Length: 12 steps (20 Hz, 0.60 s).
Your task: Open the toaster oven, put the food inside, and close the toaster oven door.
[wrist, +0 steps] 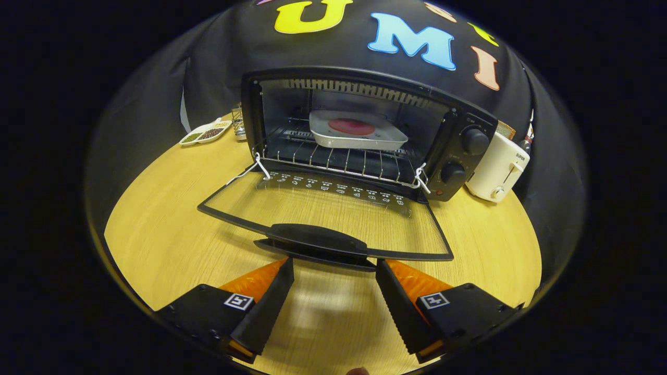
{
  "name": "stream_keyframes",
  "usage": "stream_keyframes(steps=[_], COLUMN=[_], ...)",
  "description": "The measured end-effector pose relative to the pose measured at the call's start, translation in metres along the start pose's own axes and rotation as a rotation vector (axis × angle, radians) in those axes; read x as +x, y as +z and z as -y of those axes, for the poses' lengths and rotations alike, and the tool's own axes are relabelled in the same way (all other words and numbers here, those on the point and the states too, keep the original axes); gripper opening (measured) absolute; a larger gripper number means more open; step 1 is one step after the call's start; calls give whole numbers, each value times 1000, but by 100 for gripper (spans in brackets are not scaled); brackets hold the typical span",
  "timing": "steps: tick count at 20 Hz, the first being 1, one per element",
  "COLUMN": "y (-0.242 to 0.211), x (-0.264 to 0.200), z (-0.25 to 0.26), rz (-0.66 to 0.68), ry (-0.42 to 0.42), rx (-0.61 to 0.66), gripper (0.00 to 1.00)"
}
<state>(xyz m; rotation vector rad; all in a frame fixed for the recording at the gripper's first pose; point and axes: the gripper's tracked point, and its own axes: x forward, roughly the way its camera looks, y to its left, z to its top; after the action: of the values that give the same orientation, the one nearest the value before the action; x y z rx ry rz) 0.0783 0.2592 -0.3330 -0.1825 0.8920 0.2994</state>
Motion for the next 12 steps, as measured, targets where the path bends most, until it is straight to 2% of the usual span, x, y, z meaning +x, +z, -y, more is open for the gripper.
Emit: stream_keyframes(steps=[7, 12], y=[16, 50], x=[-16, -36], z=[3, 9], rz=[70, 191], ry=[14, 16], rx=[17, 67], gripper=[100, 100])
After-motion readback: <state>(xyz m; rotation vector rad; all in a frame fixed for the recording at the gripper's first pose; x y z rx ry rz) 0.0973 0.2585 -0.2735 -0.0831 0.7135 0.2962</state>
